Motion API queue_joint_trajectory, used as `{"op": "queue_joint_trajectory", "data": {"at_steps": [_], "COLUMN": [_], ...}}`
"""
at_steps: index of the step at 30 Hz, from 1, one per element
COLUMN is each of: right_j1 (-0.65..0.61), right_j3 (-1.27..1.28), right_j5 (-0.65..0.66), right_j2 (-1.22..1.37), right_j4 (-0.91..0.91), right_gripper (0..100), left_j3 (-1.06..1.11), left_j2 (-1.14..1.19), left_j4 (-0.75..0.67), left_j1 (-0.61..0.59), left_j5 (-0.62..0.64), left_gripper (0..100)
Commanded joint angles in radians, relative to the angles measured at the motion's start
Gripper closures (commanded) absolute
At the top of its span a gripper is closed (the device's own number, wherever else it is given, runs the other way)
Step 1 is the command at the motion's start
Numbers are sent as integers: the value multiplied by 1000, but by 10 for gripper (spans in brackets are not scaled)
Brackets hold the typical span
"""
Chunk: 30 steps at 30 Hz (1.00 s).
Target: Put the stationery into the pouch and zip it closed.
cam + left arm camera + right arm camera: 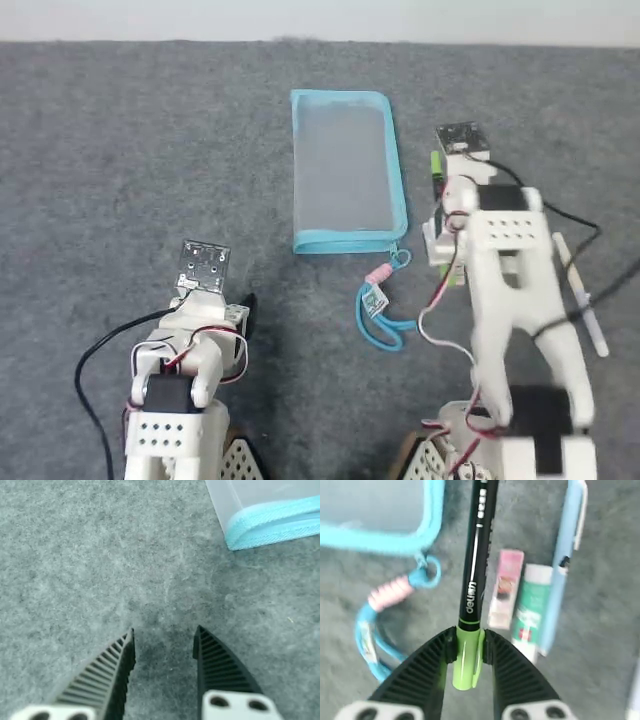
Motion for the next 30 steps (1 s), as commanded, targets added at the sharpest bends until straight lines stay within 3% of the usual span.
{"op": "queue_joint_trajectory", "data": {"at_steps": [1, 11, 16, 22, 30], "right_j1": [94, 535, 708, 808, 806], "right_j3": [-12, -12, -44, -227, -588], "right_j5": [132, 606, 738, 827, 942], "right_j2": [-131, -211, -185, 96, 559], "right_j4": [79, 97, 33, 19, 30], "right_gripper": [991, 991, 991, 991, 991], "left_j3": [-12, -12, -12, -12, -12], "left_j2": [-21, -21, -21, -21, -21], "left_j4": [8, 8, 8, 8, 8], "left_j1": [-6, -6, -6, -6, -6], "left_j5": [8, 8, 8, 8, 8], "left_gripper": [822, 822, 822, 822, 822]}}
